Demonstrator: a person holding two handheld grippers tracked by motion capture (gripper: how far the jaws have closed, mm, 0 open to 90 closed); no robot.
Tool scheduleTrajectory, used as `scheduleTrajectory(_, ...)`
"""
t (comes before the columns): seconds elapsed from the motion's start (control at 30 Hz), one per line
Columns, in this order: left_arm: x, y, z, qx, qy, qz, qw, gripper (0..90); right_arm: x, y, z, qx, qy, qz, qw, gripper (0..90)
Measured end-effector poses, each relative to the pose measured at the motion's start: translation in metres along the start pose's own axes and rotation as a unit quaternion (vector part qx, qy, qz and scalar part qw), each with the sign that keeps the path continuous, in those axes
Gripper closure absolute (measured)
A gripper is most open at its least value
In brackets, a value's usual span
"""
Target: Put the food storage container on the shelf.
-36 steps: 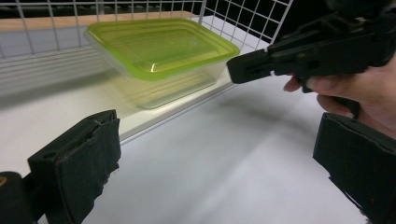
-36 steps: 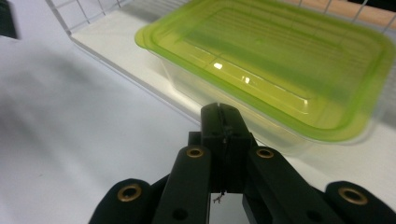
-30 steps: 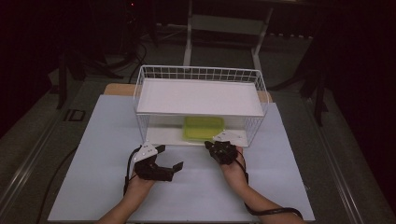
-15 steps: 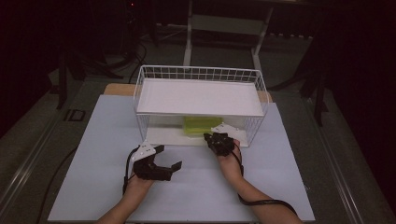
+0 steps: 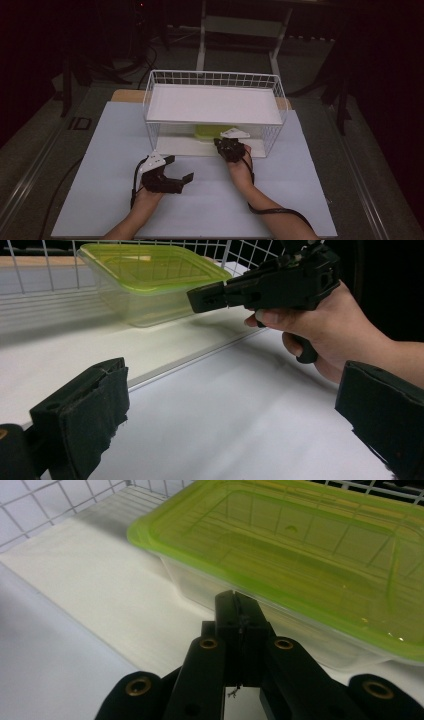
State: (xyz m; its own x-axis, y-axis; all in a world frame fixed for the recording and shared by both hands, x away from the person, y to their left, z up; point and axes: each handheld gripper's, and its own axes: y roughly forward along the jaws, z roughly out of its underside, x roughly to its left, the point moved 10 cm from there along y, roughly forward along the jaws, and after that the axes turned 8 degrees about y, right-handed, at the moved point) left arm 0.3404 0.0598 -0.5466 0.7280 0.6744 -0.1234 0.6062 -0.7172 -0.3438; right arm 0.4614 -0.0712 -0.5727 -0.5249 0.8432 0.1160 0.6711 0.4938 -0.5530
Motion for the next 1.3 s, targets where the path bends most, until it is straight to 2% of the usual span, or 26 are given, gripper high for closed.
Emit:
scheduleTrajectory(0.13,0.0,0.0,0.001,0.003,0.001,0.001,1.0,1.4,0.001,0.002,0.0,0.0,-0.004,-0.001,1.0,89.9)
scheduleTrajectory(0.27,-0.001,0.001,0.0,0.001,0.001,0.001,1.0,1.4,0.003,0.0,0.002,0.005,0.005,-0.006,1.0,89.4)
scheduleTrajectory(0.37,-0.002,0.0,-0.001,0.001,0.004,0.002,1.0,1.4,0.008,-0.006,0.002,0.003,-0.001,-0.012,0.9999,88.3)
scheduleTrajectory(0.57,-0.002,-0.001,-0.003,-0.005,0.009,0.004,0.9999,1.4,0.017,-0.023,0.006,0.002,0.003,-0.028,0.9996,82.9)
scheduleTrajectory(0.67,-0.003,0.0,-0.006,-0.008,0.013,0.004,0.9999,1.4,0.02,-0.032,0.008,-0.001,-0.003,-0.034,0.9994,75.0)
scheduleTrajectory(0.73,-0.004,0.0,-0.008,-0.012,0.022,0.003,0.9997,1.5,0.022,-0.038,0.009,-0.001,-0.011,-0.038,0.9992,70.3)
scheduleTrajectory(0.9,-0.009,0.001,-0.012,-0.021,0.03,0.012,0.9993,1.5,0.021,-0.053,0.009,-0.014,-0.012,-0.043,0.9989,51.4)
scheduleTrajectory(1.07,-0.015,0.002,-0.015,-0.011,0.042,0.024,0.9988,1.5,0.017,-0.066,0.014,-0.006,-0.005,-0.05,0.9987,29.5)
scheduleTrajectory(1.17,-0.017,0.002,-0.018,-0.016,0.041,0.03,0.9986,1.4,0.018,-0.073,0.019,0.011,0.014,-0.085,0.9962,15.9)
scheduleTrajectory(1.27,-0.019,-0.001,-0.016,-0.011,0.04,0.038,0.9984,1.5,0.018,-0.081,0.021,0.007,0.011,-0.09,0.9959,14.2)
scheduleTrajectory(1.3,-0.02,-0.001,-0.016,-0.01,0.041,0.038,0.9984,1.5,0.017,-0.088,0.023,0.006,0.001,-0.09,0.996,13.9)
